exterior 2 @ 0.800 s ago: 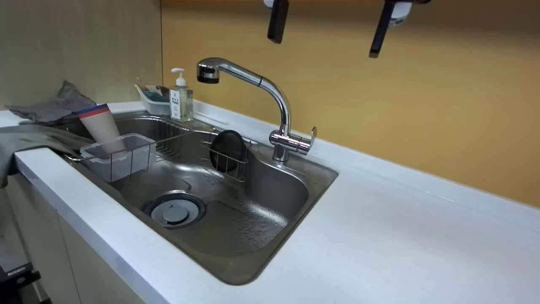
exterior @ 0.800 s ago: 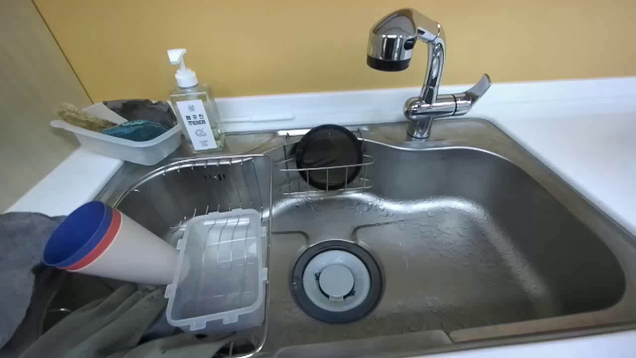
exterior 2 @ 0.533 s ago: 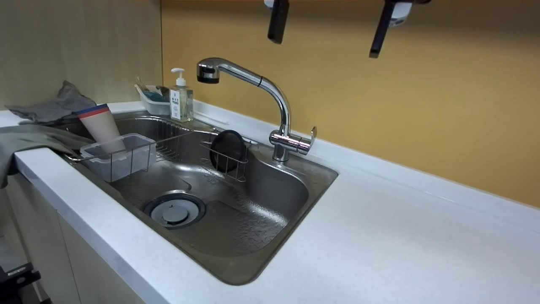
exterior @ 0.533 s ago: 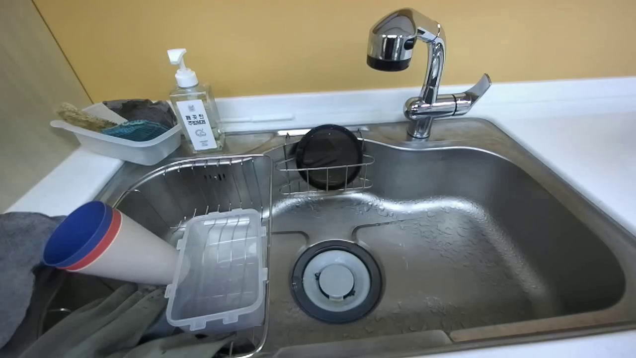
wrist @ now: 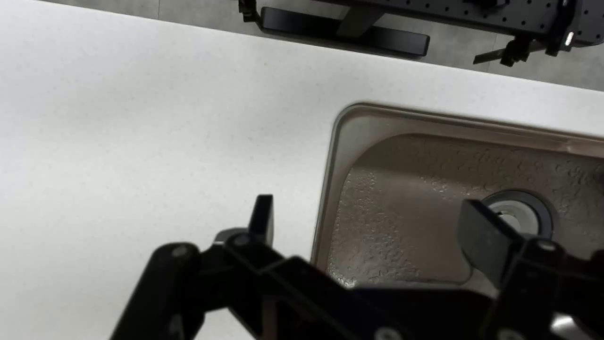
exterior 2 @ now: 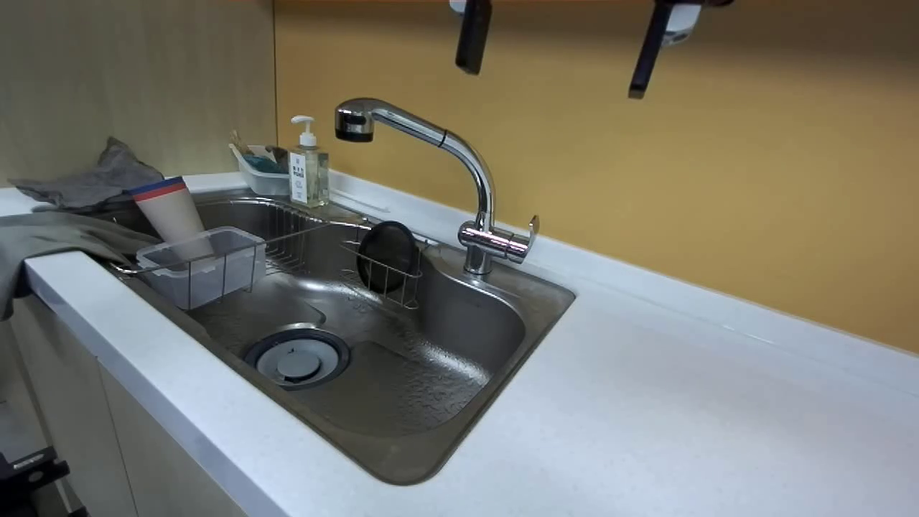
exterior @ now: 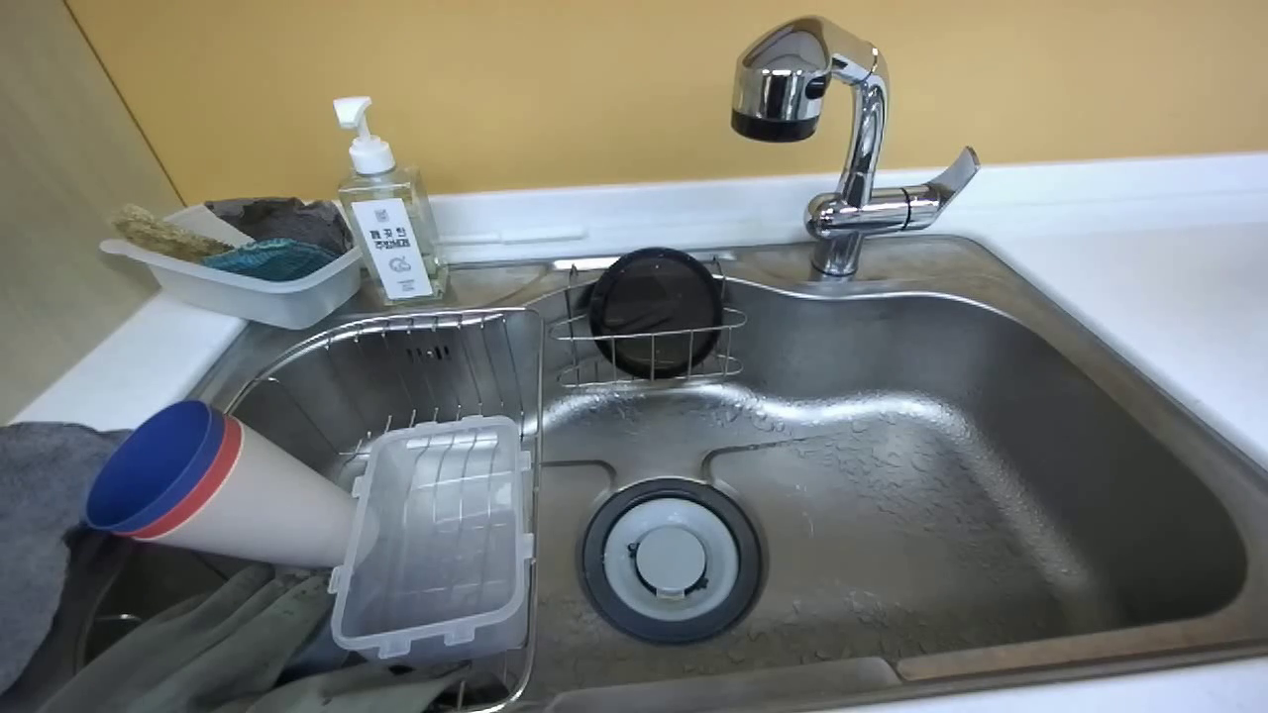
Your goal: Pull the tap handle downwards
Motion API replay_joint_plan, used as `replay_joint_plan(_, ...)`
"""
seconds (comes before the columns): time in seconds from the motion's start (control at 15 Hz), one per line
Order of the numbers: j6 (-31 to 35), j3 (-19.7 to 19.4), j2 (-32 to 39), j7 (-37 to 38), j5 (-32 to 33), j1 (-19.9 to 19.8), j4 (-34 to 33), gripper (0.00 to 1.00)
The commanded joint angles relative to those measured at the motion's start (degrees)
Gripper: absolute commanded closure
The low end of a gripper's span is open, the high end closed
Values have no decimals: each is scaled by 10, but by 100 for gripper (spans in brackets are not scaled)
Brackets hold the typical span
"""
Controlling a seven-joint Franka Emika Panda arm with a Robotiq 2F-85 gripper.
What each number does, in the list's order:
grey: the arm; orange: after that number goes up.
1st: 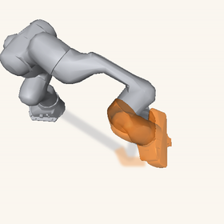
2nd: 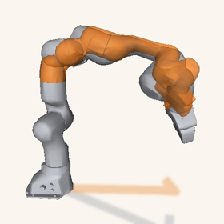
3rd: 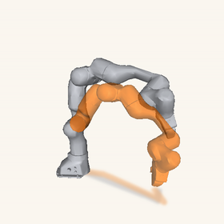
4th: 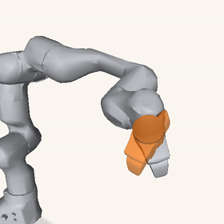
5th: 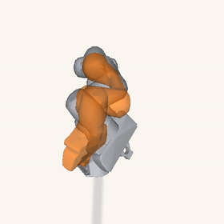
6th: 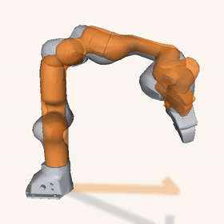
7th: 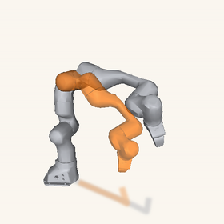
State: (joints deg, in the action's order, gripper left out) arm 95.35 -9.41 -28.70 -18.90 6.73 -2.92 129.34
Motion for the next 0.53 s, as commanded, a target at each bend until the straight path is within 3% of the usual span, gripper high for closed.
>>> replay_joint_plan(0.0,34,10,10,18,15,-3,1,0)
replay_joint_plan(0.47,250,14,106,93,5,-17,-15,0)
